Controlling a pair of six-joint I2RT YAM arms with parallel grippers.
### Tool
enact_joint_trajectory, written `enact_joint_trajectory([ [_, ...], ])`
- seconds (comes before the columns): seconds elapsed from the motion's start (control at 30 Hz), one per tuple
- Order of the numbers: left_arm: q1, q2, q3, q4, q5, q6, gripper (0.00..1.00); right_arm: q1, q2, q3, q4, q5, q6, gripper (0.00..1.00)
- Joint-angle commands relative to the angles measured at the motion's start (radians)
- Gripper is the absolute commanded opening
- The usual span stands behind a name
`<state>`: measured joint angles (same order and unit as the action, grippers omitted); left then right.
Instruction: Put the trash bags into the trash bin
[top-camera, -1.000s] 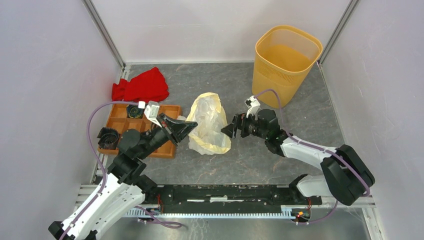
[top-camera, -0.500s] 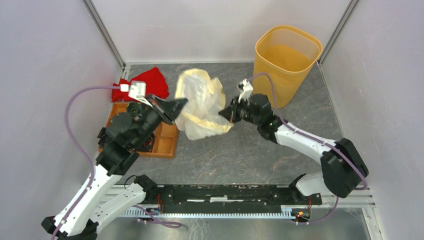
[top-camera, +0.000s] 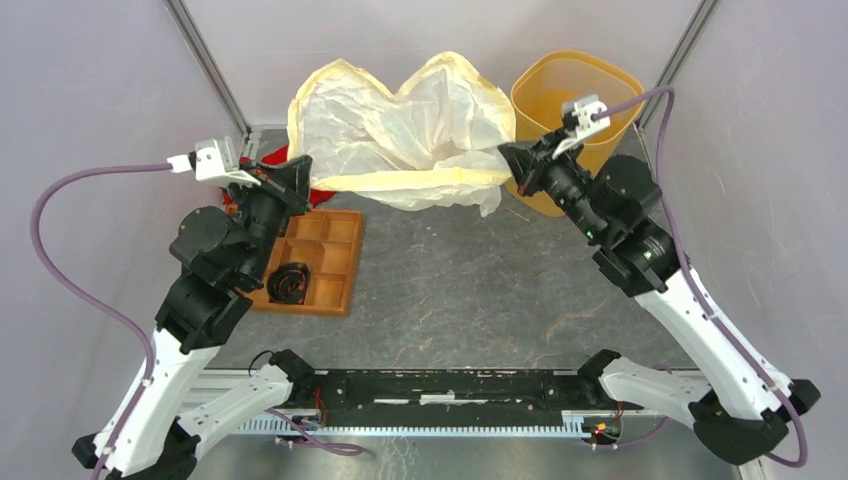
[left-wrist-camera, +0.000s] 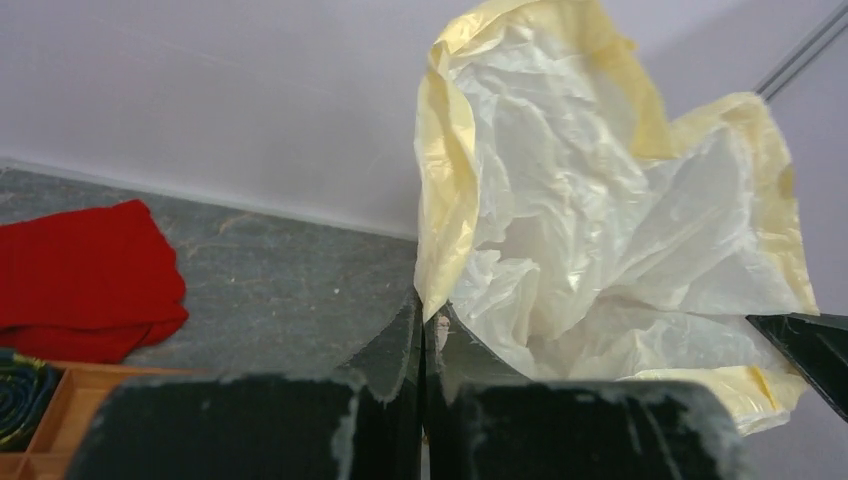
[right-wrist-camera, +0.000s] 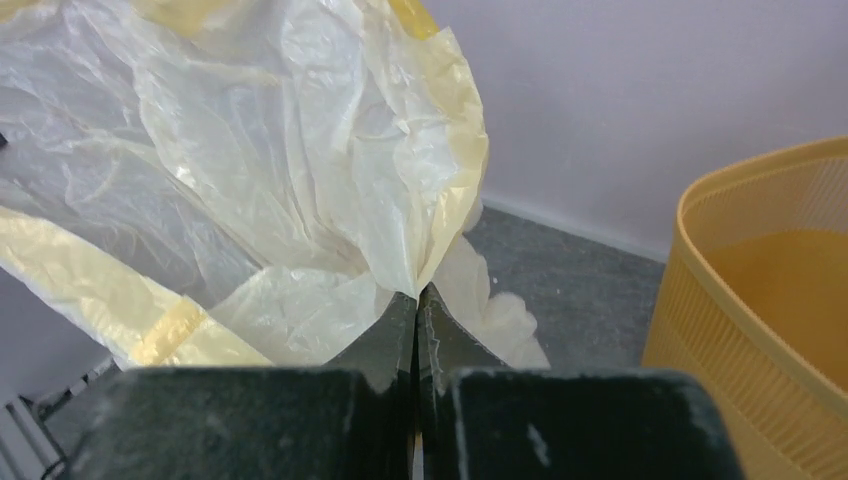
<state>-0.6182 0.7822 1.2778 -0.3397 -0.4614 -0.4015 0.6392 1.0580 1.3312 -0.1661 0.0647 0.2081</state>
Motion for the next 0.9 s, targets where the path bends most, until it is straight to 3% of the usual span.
enact_joint_trajectory([
  [0.0,0.002,-0.062,-0.131,-0.03,0.021,0.014,0.02,-0.002,-0.044,-0.19,-0.055,-0.006,-0.047,0.0],
  [0.2,0.002,-0.101,-0.414,-0.156,0.06,-0.194,0.02,-0.001,-0.063,-0.528,0.027,-0.062,0.038,0.0],
  [0.3,0.004,-0.032,-0.433,-0.091,0.064,-0.203,0.02,-0.003,0.024,-0.462,0.064,-0.063,0.04,0.0],
  [0.37,0.019,0.069,-0.31,-0.041,0.059,-0.164,0.02,-0.001,0.134,-0.258,0.032,-0.04,0.016,0.0],
  [0.47,0.068,0.257,0.109,-0.087,0.139,-0.123,0.02,0.0,0.364,0.318,-0.19,-0.05,-0.025,0.0],
  [0.53,0.072,0.319,0.408,-0.079,0.32,-0.08,0.02,0.035,0.47,0.723,-0.292,-0.11,-0.067,0.0],
  [0.57,0.071,0.316,0.497,-0.042,0.396,-0.054,0.02,0.071,0.482,0.862,-0.301,-0.124,-0.105,0.01],
  [0.6,0.072,0.289,0.523,0.041,0.531,-0.038,0.02,0.105,0.464,0.897,-0.271,-0.128,-0.138,0.0],
  [0.67,0.072,0.176,0.42,0.315,0.706,-0.045,0.02,0.145,0.329,0.714,-0.094,-0.176,-0.171,0.0],
  [0.73,0.072,0.058,0.232,0.474,0.712,-0.061,0.02,0.146,0.121,0.32,0.197,-0.206,-0.169,0.0],
  [0.8,0.071,-0.016,0.009,0.466,0.595,-0.082,0.02,0.146,0.0,0.022,0.371,-0.16,-0.19,0.0],
  [0.87,0.072,-0.042,-0.153,0.299,0.387,-0.125,0.02,0.144,-0.051,-0.173,0.387,-0.057,-0.183,0.01],
])
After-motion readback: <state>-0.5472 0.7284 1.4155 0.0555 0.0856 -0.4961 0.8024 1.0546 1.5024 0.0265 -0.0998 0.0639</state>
